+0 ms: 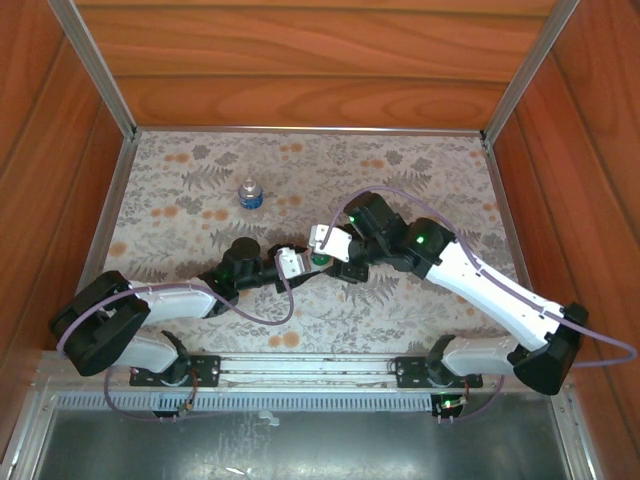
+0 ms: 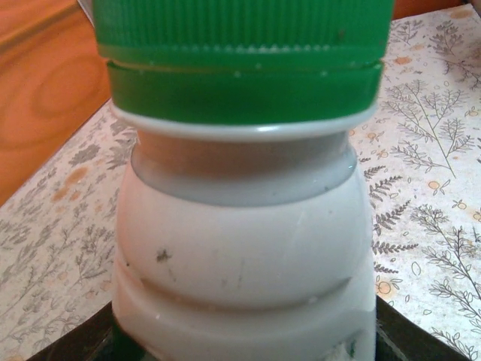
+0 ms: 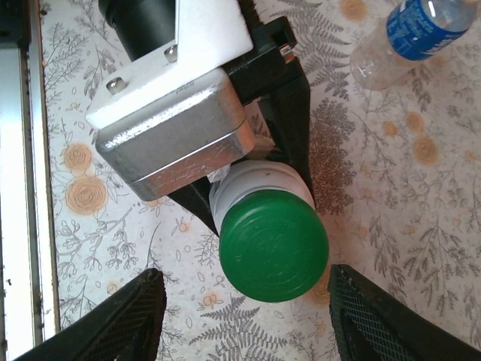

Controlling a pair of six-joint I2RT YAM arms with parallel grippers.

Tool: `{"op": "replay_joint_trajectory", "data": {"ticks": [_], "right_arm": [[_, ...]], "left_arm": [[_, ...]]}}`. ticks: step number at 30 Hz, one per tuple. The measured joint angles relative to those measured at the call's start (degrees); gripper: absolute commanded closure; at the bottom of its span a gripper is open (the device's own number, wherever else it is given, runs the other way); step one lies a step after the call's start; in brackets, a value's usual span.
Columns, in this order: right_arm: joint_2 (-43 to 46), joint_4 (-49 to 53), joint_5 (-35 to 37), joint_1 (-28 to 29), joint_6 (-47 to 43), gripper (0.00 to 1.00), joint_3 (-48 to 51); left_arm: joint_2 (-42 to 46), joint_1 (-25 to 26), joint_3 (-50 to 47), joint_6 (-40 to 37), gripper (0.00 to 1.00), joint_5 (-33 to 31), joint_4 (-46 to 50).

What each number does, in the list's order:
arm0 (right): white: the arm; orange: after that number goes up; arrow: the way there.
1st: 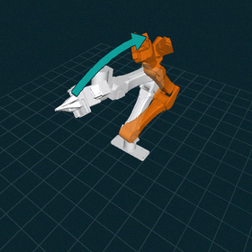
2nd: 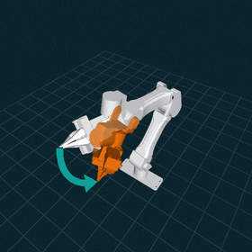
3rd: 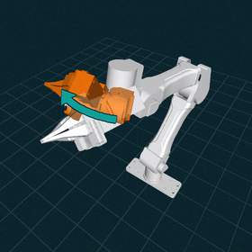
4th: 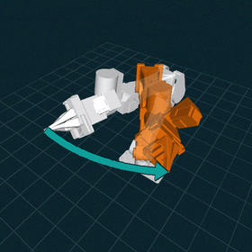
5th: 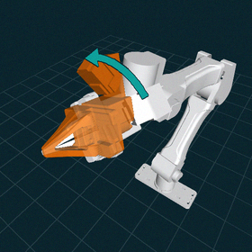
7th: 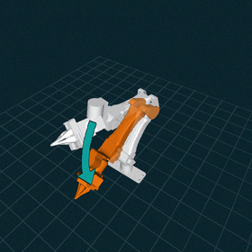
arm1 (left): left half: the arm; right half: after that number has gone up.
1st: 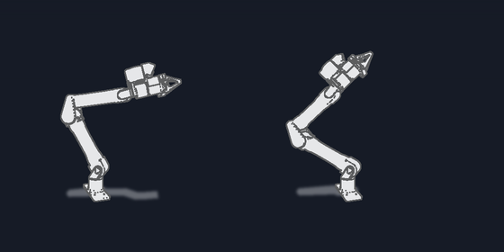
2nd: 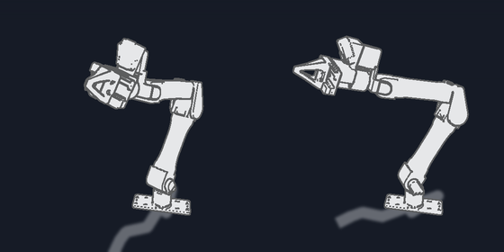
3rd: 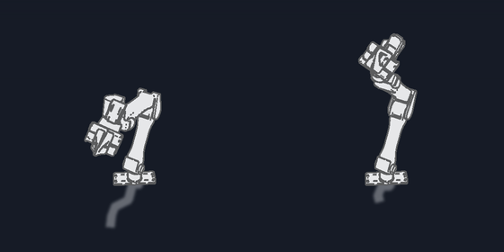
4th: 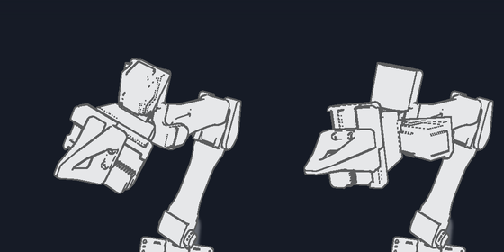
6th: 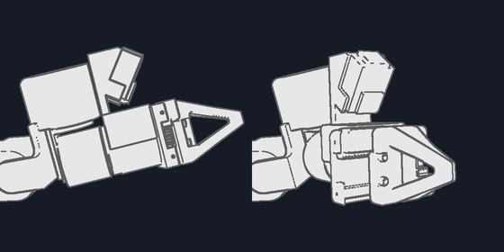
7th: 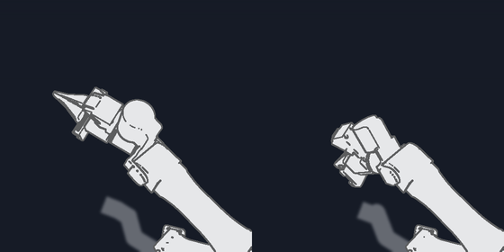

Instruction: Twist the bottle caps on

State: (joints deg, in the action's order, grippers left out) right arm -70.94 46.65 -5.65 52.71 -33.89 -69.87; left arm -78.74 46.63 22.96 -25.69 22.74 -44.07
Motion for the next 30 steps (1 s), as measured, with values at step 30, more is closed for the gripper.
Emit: {"op": "replay_joint_trajectory", "data": {"ticks": [30], "right_arm": [[-3.61, -2.27, -2.49, -1.79, -0.11, 0.6, -0.31]], "left_arm": [[-0.04, -0.02, 0.0, 0.04, 0.48, 0.52, 0.52]]}}
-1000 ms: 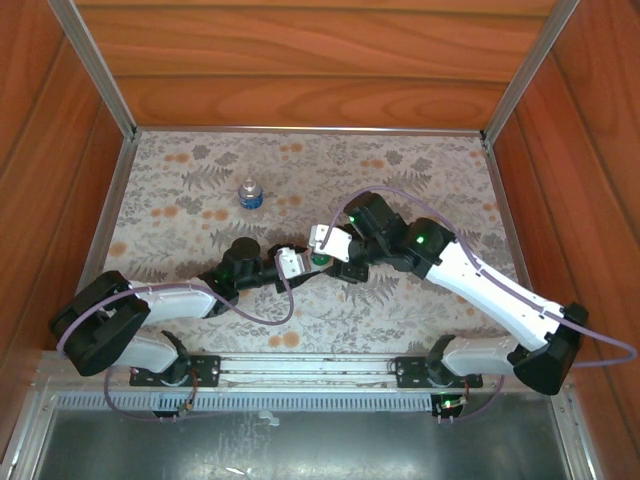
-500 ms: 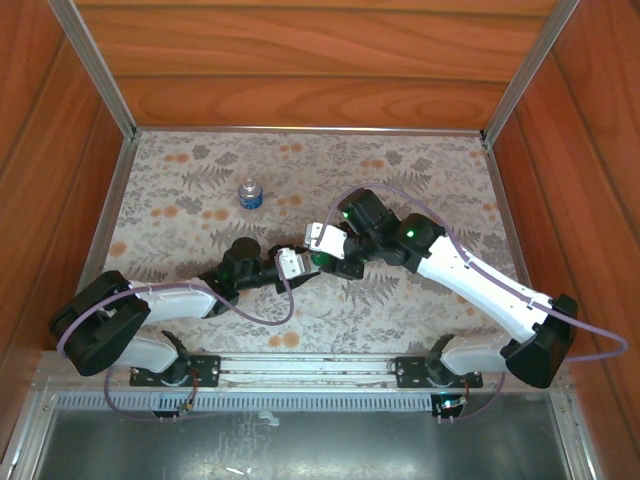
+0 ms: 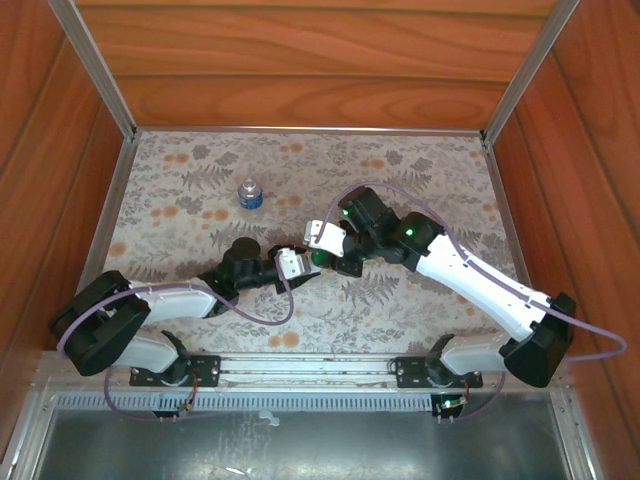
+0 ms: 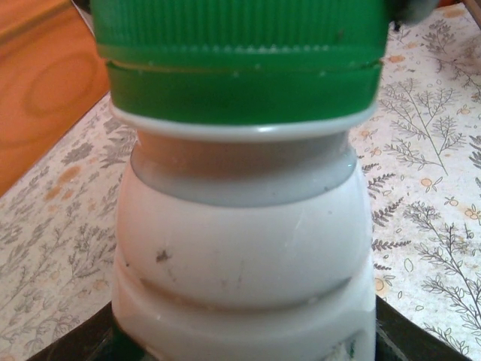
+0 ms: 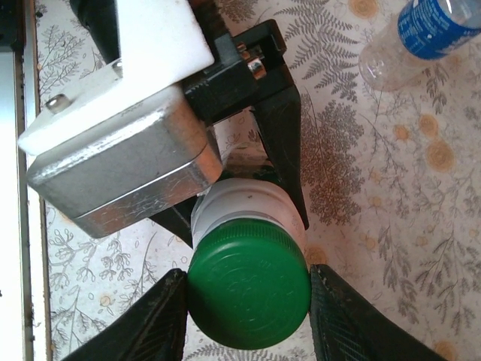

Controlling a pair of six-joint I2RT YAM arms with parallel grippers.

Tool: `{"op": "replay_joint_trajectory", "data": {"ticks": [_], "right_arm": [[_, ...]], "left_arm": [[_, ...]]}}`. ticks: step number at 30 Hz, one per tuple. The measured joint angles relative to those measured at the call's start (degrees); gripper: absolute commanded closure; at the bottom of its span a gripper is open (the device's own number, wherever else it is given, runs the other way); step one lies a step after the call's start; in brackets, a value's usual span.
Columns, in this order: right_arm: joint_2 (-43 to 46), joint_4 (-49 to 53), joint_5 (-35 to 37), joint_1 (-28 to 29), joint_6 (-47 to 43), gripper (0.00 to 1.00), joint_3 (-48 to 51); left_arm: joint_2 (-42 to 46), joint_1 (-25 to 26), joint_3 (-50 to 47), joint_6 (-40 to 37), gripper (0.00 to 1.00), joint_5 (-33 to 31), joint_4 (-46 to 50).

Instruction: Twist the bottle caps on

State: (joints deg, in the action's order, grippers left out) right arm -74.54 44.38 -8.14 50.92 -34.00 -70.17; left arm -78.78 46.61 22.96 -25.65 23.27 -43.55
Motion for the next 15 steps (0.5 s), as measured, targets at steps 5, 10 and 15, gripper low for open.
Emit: {"op": "replay_joint_trajectory", "data": {"ticks": [5, 10, 15], "right_arm": [[0.0, 0.04, -0.07, 0.0, 1.01, 0.71, -0.02], [-0.07, 1.05, 0.04, 0.0, 5.25, 0.77, -0.76], [-0.44, 1.88, 0.22, 0.07, 13.73, 0.81, -1.4]], "left_arm": [[0.0, 0.02, 0.0, 0.07, 0.48, -0.02, 0.09], [0.0, 0.02, 0.0, 0.57, 0.49, 0.63, -0.04], [-0.11, 0.02, 0.0, 1.11, 0.49, 1.16, 0.04]]}}
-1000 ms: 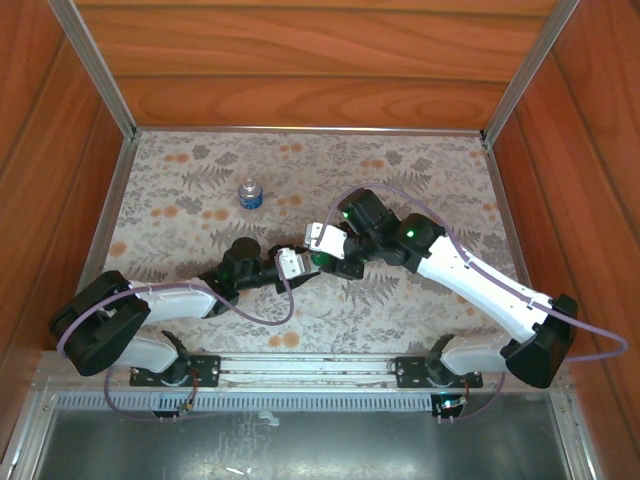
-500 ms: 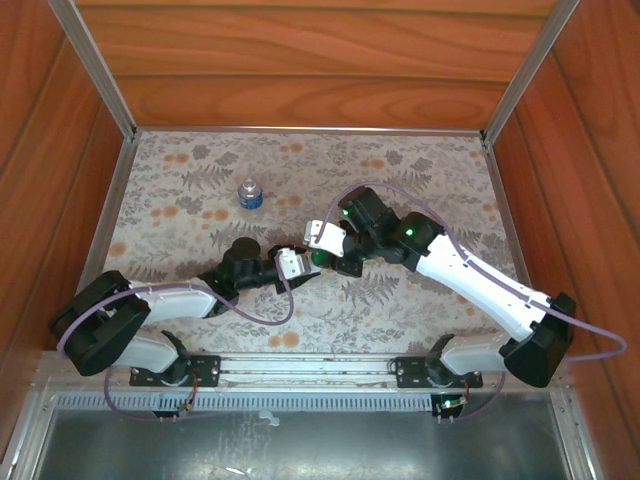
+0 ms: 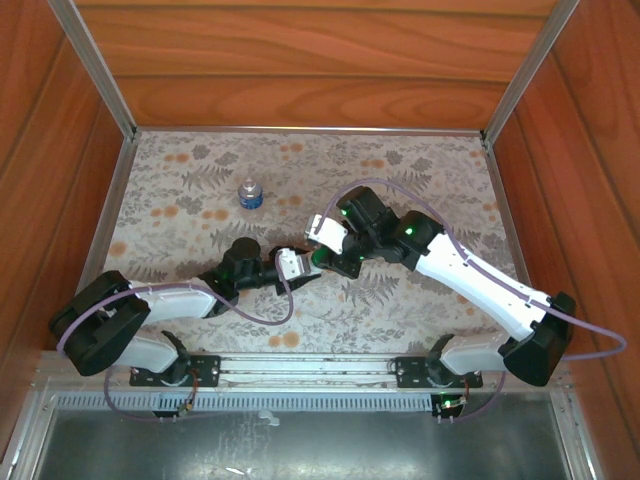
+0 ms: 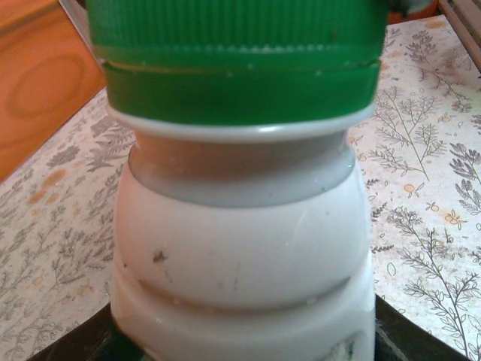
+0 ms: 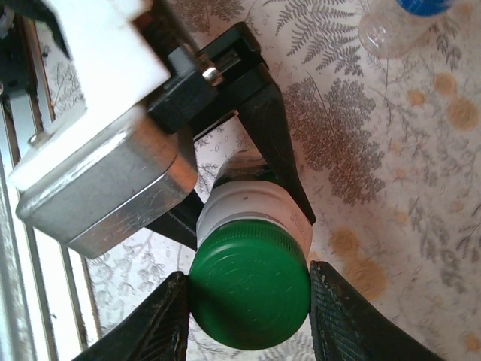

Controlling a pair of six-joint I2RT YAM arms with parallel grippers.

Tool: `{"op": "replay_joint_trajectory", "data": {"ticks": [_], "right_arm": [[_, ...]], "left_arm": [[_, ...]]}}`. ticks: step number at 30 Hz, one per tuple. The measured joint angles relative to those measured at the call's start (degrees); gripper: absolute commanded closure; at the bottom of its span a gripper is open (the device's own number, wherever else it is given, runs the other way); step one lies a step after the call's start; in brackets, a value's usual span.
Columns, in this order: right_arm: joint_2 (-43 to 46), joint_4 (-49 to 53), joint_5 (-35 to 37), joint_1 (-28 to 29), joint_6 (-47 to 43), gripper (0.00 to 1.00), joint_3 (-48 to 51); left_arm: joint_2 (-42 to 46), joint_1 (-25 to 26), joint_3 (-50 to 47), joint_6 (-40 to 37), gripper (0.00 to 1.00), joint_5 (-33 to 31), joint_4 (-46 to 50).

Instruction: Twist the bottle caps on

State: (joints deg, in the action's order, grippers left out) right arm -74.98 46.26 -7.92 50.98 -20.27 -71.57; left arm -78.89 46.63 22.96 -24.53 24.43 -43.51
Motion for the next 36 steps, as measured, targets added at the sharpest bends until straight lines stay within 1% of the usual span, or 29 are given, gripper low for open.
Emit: {"op": "replay_joint_trajectory", "data": {"ticks": [2, 4, 5, 8, 12, 13, 15, 17, 21, 25, 32, 36], "right_arm": [[-0.24, -0.02, 0.52, 0.13, 5.2, 0.86, 0.0], [-0.61, -0.02, 1.92, 0.52, 11.89, 0.87, -0.13], [-0.85, 0.0, 2.56, 0.87, 14.88, 0.86, -0.37], [-1.22, -0.63, 4.17, 1.25, 24.06, 0.72, -0.92], [-1.05, -1.38, 5.49, 1.27, 31.23, 0.48, -0.9], [-0.74, -2.08, 6.14, 1.36, 32.04, 0.39, -0.63], [0.57, -3.48, 7.98, 1.51, 32.76, 0.32, 0.31], [2.69, -4.85, 9.94, 1.51, 32.81, 0.28, 1.49], [8.44, -8.98, 13.33, 1.49, 31.82, 0.26, 5.27], [15.15, -13.46, 15.19, 1.44, 29.7, 0.24, 11.23], [26.77, -21.2, 14.75, 1.44, 25.18, 0.2, 22.21], [30.12, -25.09, 12.39, 1.44, 23.1, 0.2, 26.56]], "left_arm": [[-0.42, 0.0, 0.0, -0.15, 0.49, -0.04, 0.0], [-0.72, 0.0, 0.0, -0.55, 0.49, -0.2, 0.09], [-0.83, 0.0, 0.0, -0.66, 0.49, -0.28, 0.11], [-1.03, 0.0, 0.0, -1.22, 0.49, -1.09, 0.42], [-1.03, 0.0, 0.0, -1.22, 0.49, -2.05, 0.28], [-1.03, 0.0, 0.0, -1.22, 0.49, -2.1, 0.15], [-1.03, 0.0, 0.0, -1.2, 0.48, -2.12, -0.04], [-1.03, 0.0, 0.0, -1.11, 0.48, -2.12, -0.15], [-1.03, 0.0, 0.26, -0.07, 0.48, -2.12, -0.13], [-1.01, -0.02, 3.17, 2.21, 0.48, -1.99, -0.11], [-1.7, -0.55, 9.7, 7.67, 0.48, 0.98, -0.61], [-2.34, -0.85, 10.64, 9.68, 0.48, 3.02, -0.57]]}}
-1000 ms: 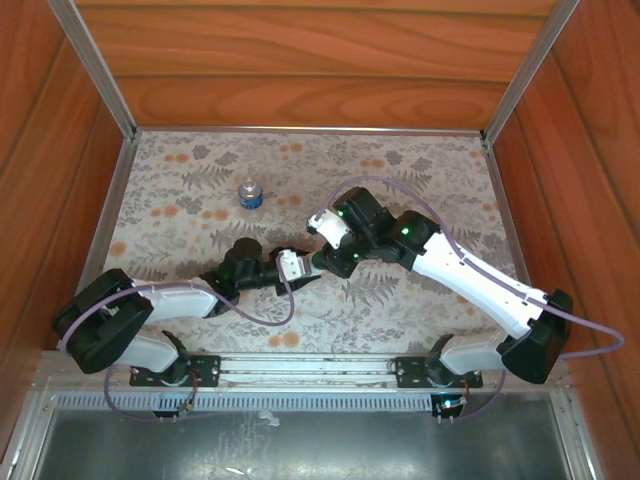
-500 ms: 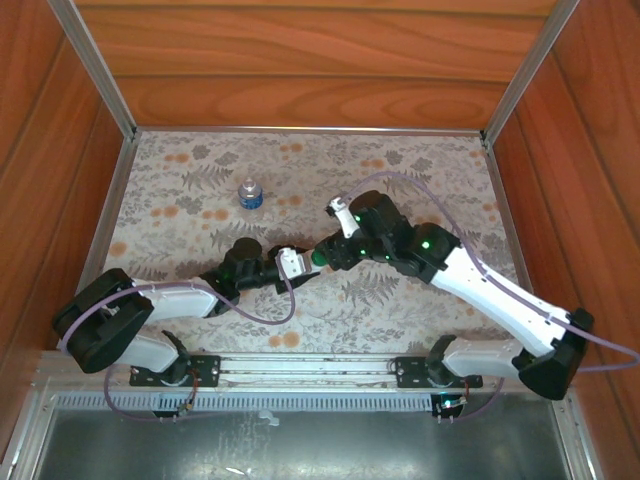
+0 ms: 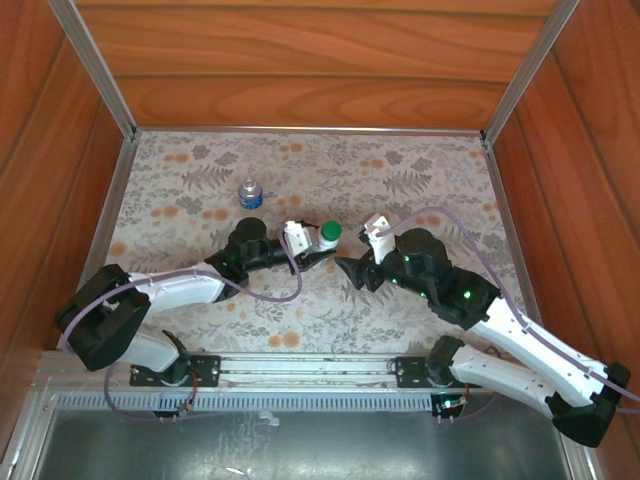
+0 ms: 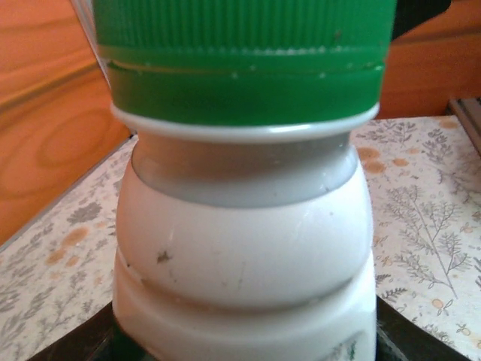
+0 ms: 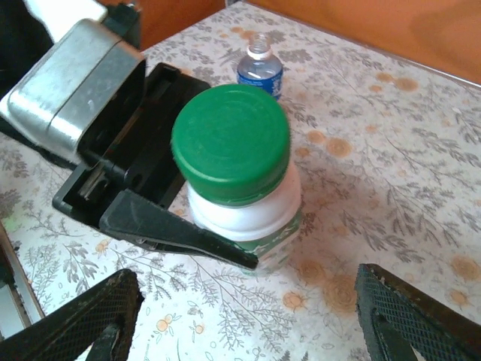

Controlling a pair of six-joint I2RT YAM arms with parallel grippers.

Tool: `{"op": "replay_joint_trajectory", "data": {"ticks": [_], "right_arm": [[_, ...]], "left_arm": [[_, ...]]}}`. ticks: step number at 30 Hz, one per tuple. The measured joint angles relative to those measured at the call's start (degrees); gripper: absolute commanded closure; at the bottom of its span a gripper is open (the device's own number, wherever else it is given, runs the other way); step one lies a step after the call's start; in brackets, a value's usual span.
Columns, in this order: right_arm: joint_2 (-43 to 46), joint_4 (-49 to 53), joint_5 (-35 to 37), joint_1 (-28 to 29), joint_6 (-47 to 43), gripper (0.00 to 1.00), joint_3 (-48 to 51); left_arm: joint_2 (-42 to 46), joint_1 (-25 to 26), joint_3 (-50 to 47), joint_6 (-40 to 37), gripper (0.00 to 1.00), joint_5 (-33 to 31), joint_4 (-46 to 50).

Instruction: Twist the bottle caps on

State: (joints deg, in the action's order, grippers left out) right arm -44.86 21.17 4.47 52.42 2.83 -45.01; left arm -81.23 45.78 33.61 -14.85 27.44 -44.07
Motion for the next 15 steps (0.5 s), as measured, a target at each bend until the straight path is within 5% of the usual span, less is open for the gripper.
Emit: {"op": "replay_joint_trajectory", "data": {"ticks": [15], "right_arm": [[-5.01, -8.46, -3.52, -0.35, -2.8, 0.23, 1.55]], "left_arm": [[-1.97, -0.5, 2.78, 3.85, 0.48, 6.99, 0.11]]}}
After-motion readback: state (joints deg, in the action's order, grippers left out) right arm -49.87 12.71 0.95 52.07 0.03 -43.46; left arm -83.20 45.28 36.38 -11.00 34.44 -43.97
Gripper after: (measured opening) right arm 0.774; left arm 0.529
